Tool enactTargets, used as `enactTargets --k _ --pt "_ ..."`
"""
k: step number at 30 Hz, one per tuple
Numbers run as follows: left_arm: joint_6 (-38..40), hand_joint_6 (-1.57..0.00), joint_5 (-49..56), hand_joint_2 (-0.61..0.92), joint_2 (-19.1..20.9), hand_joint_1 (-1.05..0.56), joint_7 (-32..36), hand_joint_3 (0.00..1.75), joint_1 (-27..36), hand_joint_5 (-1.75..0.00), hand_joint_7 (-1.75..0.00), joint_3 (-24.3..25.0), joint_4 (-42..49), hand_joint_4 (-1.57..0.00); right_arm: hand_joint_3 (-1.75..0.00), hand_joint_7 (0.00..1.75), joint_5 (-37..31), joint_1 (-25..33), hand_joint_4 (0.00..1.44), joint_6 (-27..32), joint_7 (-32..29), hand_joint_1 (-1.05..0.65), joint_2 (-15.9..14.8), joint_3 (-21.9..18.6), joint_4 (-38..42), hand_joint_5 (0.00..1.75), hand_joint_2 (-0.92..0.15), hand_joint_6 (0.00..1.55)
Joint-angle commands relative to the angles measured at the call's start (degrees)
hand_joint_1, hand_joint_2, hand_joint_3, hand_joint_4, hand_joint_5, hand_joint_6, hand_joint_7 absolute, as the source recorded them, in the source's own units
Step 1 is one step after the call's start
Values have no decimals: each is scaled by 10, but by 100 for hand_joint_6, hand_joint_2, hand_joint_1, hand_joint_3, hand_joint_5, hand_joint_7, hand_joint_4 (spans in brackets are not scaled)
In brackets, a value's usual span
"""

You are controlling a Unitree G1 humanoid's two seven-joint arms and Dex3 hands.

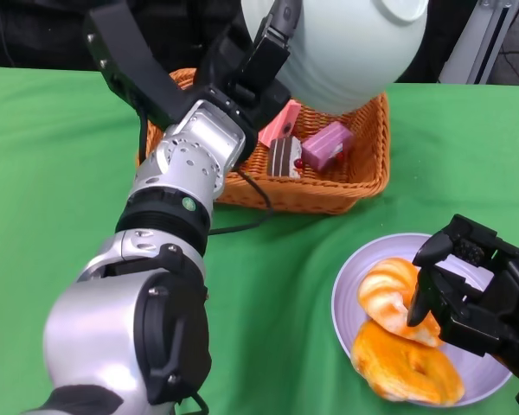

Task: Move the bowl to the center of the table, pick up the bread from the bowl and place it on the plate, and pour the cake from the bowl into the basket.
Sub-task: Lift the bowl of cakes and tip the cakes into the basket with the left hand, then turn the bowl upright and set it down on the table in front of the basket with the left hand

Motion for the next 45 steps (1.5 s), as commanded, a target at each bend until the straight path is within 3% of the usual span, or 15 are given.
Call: enactTargets --k 1,3,6,9,17,20,23,26,29,33,37,42,45 --pt "26 -65 -27 56 2 -13 16 119 -21 -175 -170 20 2 -82 -102 145 4 4 68 1 -3 -4 -3 -6 -8 175 -66 61" --pt "42 -64 -41 56 2 -14 24 119 -21 -175 -169 31 3 -81 -102 144 7 4 68 0 -1 -4 -3 -7 -7 175 -66 61" --pt "56 -64 -52 61 1 -18 36 103 -19 -175 -170 41 1 -83 -102 143 8 3 67 -1 2 -4 -4 -8 -6 175 -66 60" --pt "61 -65 -49 56 -1 -17 37 111 -13 -175 -173 37 -9 -82 -103 143 8 2 67 -4 3 -4 -4 -8 -5 175 -67 61" --pt "17 -69 15 56 -4 -15 0 117 26 -175 -164 -39 -78 -81 -102 143 14 3 68 -1 4 -3 -6 -10 -5 175 -68 61" --pt "-2 -66 38 71 0 -15 -30 102 42 -175 -166 -70 -114 -81 -102 143 14 2 68 -2 5 -3 -7 -9 -4 175 -68 62" --pt "-14 -66 49 73 8 -15 -61 100 51 -175 -166 -90 -135 -81 -102 143 14 2 69 -2 6 -3 -8 -9 -4 175 -68 62" --pt "-37 -76 70 67 26 -21 -115 97 60 -175 -153 -121 -167 -80 -102 145 12 0 68 -2 7 -4 -8 -8 -3 175 -68 62" --pt "-84 -79 114 64 38 -20 -129 98 78 -175 -150 -159 -209 -81 -104 147 8 0 68 -3 4 -4 -8 -7 -4 175 -67 61" --pt "-96 -81 124 63 41 -21 -129 99 88 -175 -148 -171 -226 -81 -106 149 7 0 68 -5 5 -3 -8 -7 -3 175 -67 59" --pt "-150 -81 174 60 75 -25 -170 103 125 -175 -152 -220 -289 -80 -106 149 8 -1 68 -4 5 -5 -8 -7 -2 175 -65 59" --pt "-220 -68 208 61 107 -31 -208 103 155 -175 -157 -250 -317 -77 -107 148 11 -2 68 -1 4 -4 -7 -7 -5 175 -66 59" --pt "-343 -68 258 62 149 -29 -238 104 184 -175 -158 -274 -321 -78 -106 148 7 -3 68 -1 1 -4 -10 -9 -6 175 -67 59"
